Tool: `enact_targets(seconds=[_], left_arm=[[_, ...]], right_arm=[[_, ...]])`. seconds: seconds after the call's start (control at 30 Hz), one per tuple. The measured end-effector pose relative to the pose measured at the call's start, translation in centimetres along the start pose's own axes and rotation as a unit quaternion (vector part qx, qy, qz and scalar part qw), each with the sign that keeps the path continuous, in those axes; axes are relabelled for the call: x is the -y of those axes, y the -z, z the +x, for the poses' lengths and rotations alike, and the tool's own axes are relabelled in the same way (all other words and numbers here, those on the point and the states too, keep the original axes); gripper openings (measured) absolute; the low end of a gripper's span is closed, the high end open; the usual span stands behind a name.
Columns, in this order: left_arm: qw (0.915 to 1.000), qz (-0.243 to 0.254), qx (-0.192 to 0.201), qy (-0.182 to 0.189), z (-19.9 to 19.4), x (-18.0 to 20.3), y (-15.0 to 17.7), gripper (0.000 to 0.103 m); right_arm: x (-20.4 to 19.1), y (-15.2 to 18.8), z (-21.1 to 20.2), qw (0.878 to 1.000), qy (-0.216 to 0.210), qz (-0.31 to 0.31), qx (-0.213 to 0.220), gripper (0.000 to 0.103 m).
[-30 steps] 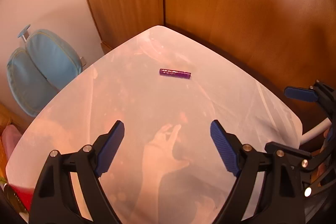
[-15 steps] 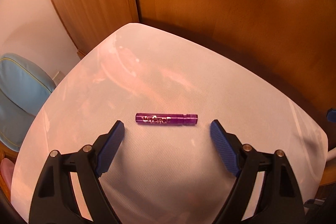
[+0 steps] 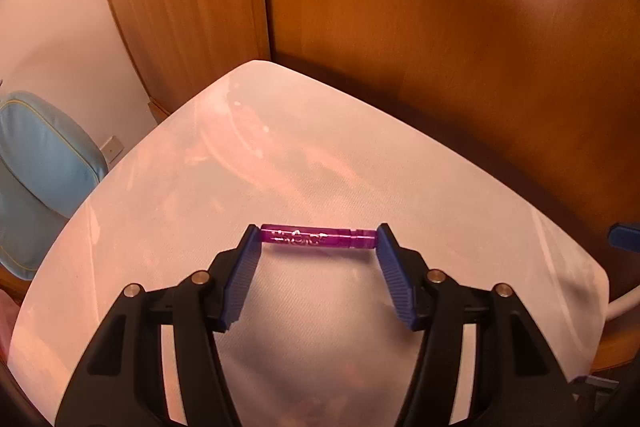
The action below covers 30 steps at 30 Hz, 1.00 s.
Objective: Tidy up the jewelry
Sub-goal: 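Carry the purple tube into the tin and open the left gripper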
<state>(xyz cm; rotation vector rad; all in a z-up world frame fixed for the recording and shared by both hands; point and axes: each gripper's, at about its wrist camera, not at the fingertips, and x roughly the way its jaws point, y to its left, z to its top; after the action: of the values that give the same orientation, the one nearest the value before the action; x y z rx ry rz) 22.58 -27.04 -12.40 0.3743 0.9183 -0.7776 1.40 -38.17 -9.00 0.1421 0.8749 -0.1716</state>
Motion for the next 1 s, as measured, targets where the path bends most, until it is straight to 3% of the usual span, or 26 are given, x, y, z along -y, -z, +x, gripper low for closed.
enact_targets(seconds=[0.2,0.3,0.4,0.6,0.7,0.77,0.87,1.0], left_arm=[[0.9979,-0.045,0.033,-0.032,-8.0,-1.0,2.9,0.059],[0.9930,-0.081,0.048,-0.071,-13.7,-2.3,6.1,0.059],[0.9828,-0.125,0.055,-0.125,-19.8,-4.2,10.6,0.059],[0.9487,-0.204,0.033,-0.239,-29.1,-8.2,21.0,0.059],[0.9346,-0.240,0.024,-0.262,-31.3,-10.0,25.9,0.059],[0.9300,-0.255,0.022,-0.264,-32.0,-11.2,28.6,0.059],[0.9311,-0.265,0.026,-0.249,-33.1,-13.1,31.7,0.059],[0.9491,-0.241,0.018,-0.201,-32.9,-15.4,33.3,0.060]], right_arm=[[-1.9,-1.2,-1.9,0.999,-0.036,-0.025,0.031,0.096],[-4.6,-1.7,-2.6,0.994,-0.076,-0.057,0.046,0.096],[-8.5,-2.0,-2.7,0.986,-0.127,-0.095,0.049,0.096],[-19.7,-1.8,-5.1,0.951,-0.224,-0.202,0.064,0.096],[-25.3,-0.5,-6.8,0.927,-0.256,-0.265,0.069,0.096],[-28.7,0.4,-7.3,0.914,-0.267,-0.299,0.068,0.096],[-33.4,1.4,-7.6,0.906,-0.270,-0.322,0.059,0.096],[-37.9,2.3,-7.6,0.910,-0.258,-0.321,0.044,0.096]])
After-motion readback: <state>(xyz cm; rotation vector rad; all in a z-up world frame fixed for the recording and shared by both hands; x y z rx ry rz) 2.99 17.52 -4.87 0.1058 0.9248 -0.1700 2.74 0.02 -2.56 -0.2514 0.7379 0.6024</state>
